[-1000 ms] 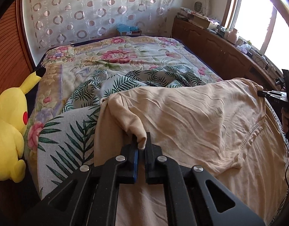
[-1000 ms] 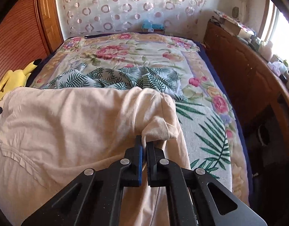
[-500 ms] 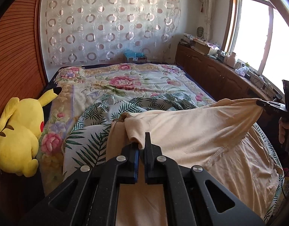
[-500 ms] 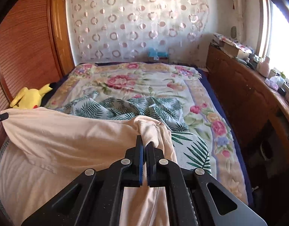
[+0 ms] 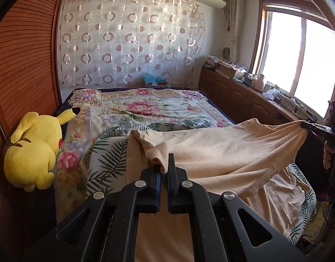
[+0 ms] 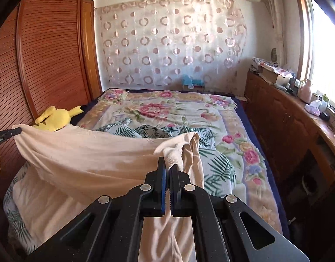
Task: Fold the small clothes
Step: 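Grasp the shirt edge with both tools and pull it straight, then lower the shirt edge onto the bed and open both tools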
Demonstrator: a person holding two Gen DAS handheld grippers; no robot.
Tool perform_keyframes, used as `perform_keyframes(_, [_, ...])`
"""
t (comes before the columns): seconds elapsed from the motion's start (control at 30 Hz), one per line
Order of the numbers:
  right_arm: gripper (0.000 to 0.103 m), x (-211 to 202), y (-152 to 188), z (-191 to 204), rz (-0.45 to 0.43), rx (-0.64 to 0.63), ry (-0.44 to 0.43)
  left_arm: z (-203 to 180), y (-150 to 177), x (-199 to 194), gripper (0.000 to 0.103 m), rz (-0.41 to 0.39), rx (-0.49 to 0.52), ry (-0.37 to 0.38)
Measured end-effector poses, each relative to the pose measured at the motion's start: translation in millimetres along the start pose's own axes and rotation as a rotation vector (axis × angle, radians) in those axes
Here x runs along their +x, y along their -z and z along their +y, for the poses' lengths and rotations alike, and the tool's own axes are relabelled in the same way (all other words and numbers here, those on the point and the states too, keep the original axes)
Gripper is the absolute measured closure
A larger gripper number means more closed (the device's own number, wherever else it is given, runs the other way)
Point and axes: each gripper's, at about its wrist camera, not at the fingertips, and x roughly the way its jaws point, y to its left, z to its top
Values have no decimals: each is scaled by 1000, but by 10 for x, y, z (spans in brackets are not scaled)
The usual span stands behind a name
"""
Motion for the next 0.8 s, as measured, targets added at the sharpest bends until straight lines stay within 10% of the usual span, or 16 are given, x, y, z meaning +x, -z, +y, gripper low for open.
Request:
perform_keyframes(0.37, [101, -453, 642, -29, 59, -13, -44, -71, 635, -453, 98, 29, -52, 13])
perform_keyframes(0.8, [101, 197, 1067, -139, 254, 23, -57, -3, 1364, -187, 98, 210, -92, -50])
